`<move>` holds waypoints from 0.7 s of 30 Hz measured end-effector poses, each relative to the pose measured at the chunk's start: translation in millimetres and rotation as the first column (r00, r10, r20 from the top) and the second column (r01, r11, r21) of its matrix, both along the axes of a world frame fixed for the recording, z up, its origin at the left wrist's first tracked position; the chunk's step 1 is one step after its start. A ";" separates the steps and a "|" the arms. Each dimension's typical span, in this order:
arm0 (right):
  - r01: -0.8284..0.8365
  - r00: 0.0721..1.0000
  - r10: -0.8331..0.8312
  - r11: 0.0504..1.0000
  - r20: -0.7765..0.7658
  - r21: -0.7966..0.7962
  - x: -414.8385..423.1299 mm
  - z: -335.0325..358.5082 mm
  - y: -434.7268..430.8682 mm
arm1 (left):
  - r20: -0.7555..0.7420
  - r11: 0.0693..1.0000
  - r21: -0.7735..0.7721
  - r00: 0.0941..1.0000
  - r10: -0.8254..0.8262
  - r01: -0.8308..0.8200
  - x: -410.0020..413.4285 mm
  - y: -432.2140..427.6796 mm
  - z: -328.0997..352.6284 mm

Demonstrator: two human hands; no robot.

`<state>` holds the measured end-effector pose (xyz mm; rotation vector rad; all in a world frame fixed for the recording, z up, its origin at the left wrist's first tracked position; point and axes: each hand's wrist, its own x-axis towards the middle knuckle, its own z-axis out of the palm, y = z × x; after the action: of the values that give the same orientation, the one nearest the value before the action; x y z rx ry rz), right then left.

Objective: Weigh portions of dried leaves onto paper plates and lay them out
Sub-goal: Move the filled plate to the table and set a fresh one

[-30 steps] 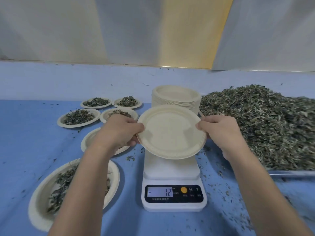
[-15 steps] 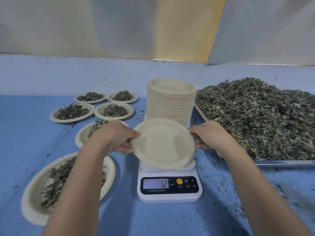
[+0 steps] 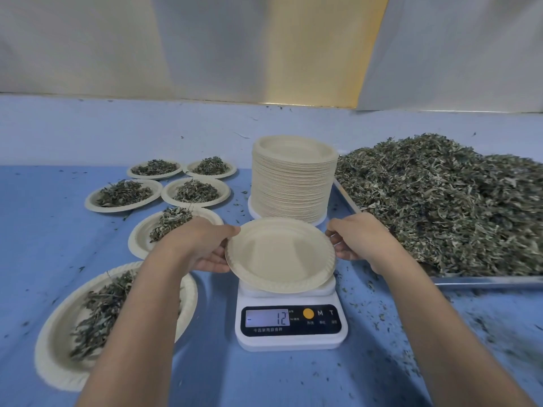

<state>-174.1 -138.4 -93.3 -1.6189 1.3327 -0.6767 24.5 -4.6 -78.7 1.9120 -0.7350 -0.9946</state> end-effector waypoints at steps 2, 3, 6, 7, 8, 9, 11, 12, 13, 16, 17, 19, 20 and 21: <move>-0.001 1.000 0.001 1.000 -0.003 0.001 -0.5 0.1 0.2 | 0.005 1.000 0.013 1.000 0.005 -0.005 0.5 0.3 -0.1; -0.001 1.000 0.001 1.000 -0.001 0.000 -1.0 -0.1 0.6 | 0.009 1.000 0.022 1.000 0.006 -0.006 0.9 0.3 -0.3; 0.001 1.000 -0.001 0.999 -0.005 -0.040 -3.0 -0.6 -0.3 | 0.030 0.999 0.047 0.999 0.017 -0.019 1.0 0.5 0.2; 0.000 1.000 -0.001 0.998 -0.014 -0.063 -3.9 -0.6 -0.6 | 0.050 0.999 0.042 0.998 0.031 -0.033 1.0 -0.3 0.6; 0.000 1.000 -0.003 0.996 -0.023 -0.090 -4.6 -0.8 -1.4 | 0.081 0.998 0.027 0.995 0.049 -0.051 1.2 -1.6 1.1; 0.003 0.999 -0.007 0.993 -0.035 -0.121 -5.2 -1.2 -2.5 | 0.139 0.998 0.001 0.989 0.060 -0.061 1.1 -3.2 1.5; 0.026 0.998 -0.035 0.981 -0.044 -0.193 -6.3 -2.8 -5.7 | 0.351 0.998 -0.054 0.935 0.045 -0.028 0.8 -7.0 1.4; 0.050 0.998 -0.058 0.973 -0.029 -0.226 -7.3 -3.9 -8.0 | 0.459 0.996 -0.088 0.887 0.041 -0.001 -0.8 -8.5 1.5; 0.073 0.997 -0.078 0.964 -0.011 -0.255 -8.6 -4.8 -9.9 | 0.532 0.991 -0.134 0.845 0.052 0.023 -3.9 -9.8 2.0; 0.134 0.985 -0.165 0.915 -0.050 -0.379 -18.8 -7.9 -16.4 | 0.548 0.954 -0.289 0.830 0.098 0.078 -17.7 -13.6 5.0; 0.154 0.972 -0.214 0.889 -0.096 -0.432 -24.3 -8.7 -19.6 | 0.515 0.934 -0.348 0.850 0.113 0.086 -24.3 -15.1 6.8; 0.178 0.936 -0.305 0.839 -0.174 -0.514 -36.2 -10.9 -26.0 | 0.412 0.883 -0.460 0.903 0.120 0.092 -39.2 -20.8 10.8; 0.182 0.916 -0.342 0.822 -0.212 -0.540 -42.1 -12.6 -30.2 | 0.346 0.859 -0.504 0.932 0.103 0.093 -47.3 -24.4 13.3; 0.168 0.886 -0.370 0.817 -0.279 -0.551 -48.0 -14.7 -35.0 | 0.279 0.837 -0.539 0.958 0.071 0.095 -55.9 -28.8 15.7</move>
<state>-222.1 -173.4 -108.0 -2.0820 1.8017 -1.0007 -31.4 -33.4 -63.0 1.5463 -1.0723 -0.4319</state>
